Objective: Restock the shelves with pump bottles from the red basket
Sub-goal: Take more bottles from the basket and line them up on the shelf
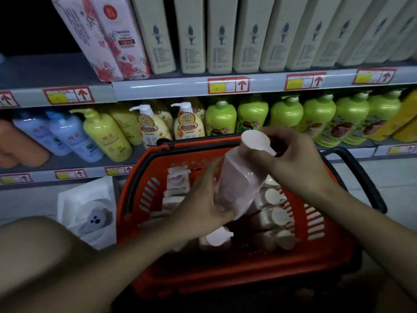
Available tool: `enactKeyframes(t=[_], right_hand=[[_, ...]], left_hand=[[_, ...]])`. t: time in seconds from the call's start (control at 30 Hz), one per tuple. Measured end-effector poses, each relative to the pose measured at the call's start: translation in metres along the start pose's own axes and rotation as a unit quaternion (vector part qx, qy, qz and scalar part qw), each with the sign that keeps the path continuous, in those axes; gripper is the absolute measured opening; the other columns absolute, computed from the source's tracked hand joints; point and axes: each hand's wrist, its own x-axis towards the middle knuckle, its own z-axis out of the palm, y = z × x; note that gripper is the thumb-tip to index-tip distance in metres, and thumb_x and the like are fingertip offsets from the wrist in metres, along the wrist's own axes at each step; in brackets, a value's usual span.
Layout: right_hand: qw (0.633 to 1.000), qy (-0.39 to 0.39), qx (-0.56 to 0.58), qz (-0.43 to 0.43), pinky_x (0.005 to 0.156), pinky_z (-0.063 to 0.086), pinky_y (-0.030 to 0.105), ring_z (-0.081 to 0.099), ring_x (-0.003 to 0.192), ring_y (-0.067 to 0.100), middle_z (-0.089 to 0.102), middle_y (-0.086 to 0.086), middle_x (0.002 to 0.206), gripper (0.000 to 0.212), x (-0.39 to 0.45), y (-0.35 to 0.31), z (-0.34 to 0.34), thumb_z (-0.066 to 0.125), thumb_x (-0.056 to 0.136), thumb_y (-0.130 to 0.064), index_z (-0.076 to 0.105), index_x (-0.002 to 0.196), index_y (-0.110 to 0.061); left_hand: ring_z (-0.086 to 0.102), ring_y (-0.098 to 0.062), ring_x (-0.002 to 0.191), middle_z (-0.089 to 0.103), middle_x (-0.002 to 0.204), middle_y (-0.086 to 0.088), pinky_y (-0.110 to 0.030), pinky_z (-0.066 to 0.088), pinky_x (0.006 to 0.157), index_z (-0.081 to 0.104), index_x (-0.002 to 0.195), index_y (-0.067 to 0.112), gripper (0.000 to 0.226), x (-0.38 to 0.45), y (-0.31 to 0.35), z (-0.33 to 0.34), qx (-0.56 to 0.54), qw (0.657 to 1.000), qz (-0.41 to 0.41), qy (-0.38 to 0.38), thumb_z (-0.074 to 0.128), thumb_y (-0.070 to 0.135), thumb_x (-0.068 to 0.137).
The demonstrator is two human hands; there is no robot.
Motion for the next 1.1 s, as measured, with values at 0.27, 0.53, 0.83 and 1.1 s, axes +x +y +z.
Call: enactKeyframes(t=[0.27, 0.53, 0.83, 1.1], right_hand=[[0.988, 0.133, -0.052, 0.052, 0.063, 0.047, 0.03, 0.067, 0.073, 0.018, 0.069, -0.005, 0.073, 0.039, -0.004, -0.029, 0.003, 0.083, 0.069, -0.054, 0.072, 0.082, -0.019], [0.988, 0.111, 0.105, 0.018, 0.082, 0.057, 0.049, 0.073, 0.08, 0.019, 0.074, 0.003, 0.079, 0.056, 0.005, -0.053, -0.031, 0.053, 0.089, -0.069, 0.069, 0.085, -0.016], [0.972, -0.188, 0.14, 0.028, 0.086, 0.06, 0.034, 0.072, 0.104, 0.007, 0.076, -0.011, 0.114, 0.05, -0.009, -0.051, -0.031, 0.079, 0.078, -0.039, 0.065, 0.125, -0.029], [0.966, -0.023, 0.252, -0.053, 0.081, 0.061, 0.026, 0.076, 0.099, 0.014, 0.079, -0.005, 0.107, 0.041, -0.033, -0.112, -0.054, 0.076, 0.078, -0.017, 0.07, 0.119, -0.017]], left_hand=[[0.026, -0.009, 0.14, 0.021, 0.152, 0.011, -0.04, 0.04, 0.109, 0.009, 0.153, 0.033, 0.117, 0.001, 0.014, 0.03, 0.087, 0.988, -0.018, 0.124, 0.082, 0.048, 0.063], [0.062, 0.003, 0.099, 0.063, 0.107, 0.019, -0.012, 0.05, 0.067, 0.044, 0.116, 0.048, 0.079, 0.022, 0.052, -0.003, -0.202, 0.969, -0.086, 0.113, 0.081, 0.012, 0.056], [0.072, -0.034, 0.095, 0.075, 0.107, -0.016, -0.046, 0.057, 0.079, 0.072, 0.104, 0.015, 0.066, 0.029, 0.095, -0.06, -0.445, 0.893, -0.046, 0.047, 0.059, 0.001, 0.04], [0.068, -0.02, 0.112, 0.069, 0.125, -0.001, -0.043, 0.058, 0.091, 0.061, 0.125, 0.037, 0.069, 0.007, 0.17, -0.112, -0.251, 0.966, 0.044, 0.044, 0.084, 0.023, 0.062]])
